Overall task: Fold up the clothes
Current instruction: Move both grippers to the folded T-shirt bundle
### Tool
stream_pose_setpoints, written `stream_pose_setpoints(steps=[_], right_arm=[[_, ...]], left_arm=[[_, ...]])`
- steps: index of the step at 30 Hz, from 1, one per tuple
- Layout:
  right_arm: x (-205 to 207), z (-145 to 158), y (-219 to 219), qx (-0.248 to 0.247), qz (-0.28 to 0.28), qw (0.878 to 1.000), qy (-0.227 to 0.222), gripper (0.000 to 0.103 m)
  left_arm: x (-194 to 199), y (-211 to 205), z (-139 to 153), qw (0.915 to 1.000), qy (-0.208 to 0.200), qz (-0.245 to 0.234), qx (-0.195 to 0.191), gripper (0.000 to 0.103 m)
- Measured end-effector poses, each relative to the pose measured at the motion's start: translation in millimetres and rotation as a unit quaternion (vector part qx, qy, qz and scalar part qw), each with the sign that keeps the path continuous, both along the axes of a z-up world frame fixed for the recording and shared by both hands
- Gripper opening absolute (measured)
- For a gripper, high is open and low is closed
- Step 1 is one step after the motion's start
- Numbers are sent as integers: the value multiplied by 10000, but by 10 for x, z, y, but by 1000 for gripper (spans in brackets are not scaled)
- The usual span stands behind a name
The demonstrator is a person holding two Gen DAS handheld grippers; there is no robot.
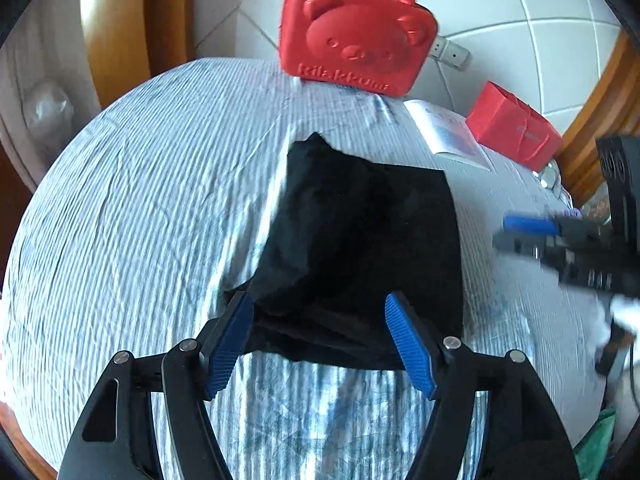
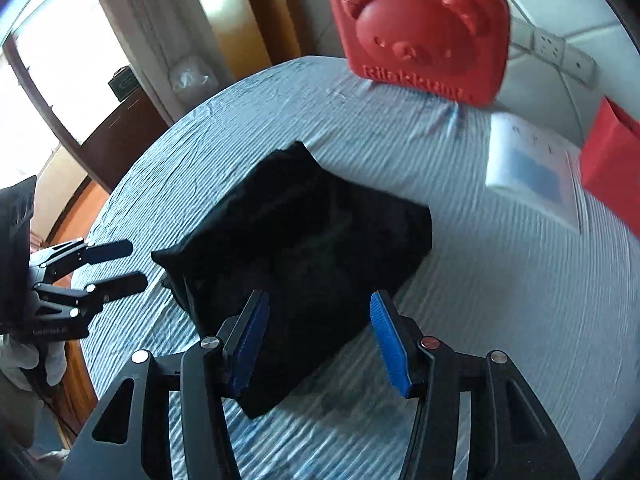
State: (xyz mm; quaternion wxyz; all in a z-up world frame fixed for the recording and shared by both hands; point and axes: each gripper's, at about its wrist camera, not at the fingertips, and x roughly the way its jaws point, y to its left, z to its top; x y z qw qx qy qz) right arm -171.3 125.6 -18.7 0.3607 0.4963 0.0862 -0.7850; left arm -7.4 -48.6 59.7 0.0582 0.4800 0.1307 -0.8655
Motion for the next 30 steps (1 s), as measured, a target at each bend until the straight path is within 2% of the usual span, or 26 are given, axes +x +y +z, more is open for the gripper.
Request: stream_pose_setpoints(steps=[3, 7, 13, 19, 25, 30], right_arm=[[257, -130, 153, -154, -495, 9979, -380, 53], [456, -236, 146, -258, -984, 9931, -583, 53], [536, -421, 11, -352, -1884, 9775, -878, 54], [609, -593, -170, -272, -2370, 9650, -1092, 54], [595, -605, -225, -200, -2558, 9604, -1087, 54], [448, -536, -210, -238, -2585, 9615, -904, 55]], left_arm=[[-87, 79, 54, 9995, -12, -291, -128, 70], [-283, 138, 17, 9955, -58, -874, -368, 69], [-477, -127, -117, 9862, -81, -1596, -420, 69], [-686, -521, -328, 9847, -158, -1669, -473, 69], [-857, -673, -797, 9799, -747, -1725, -669, 69], [-889, -773, -694, 9840, -525, -1701, -71, 71]])
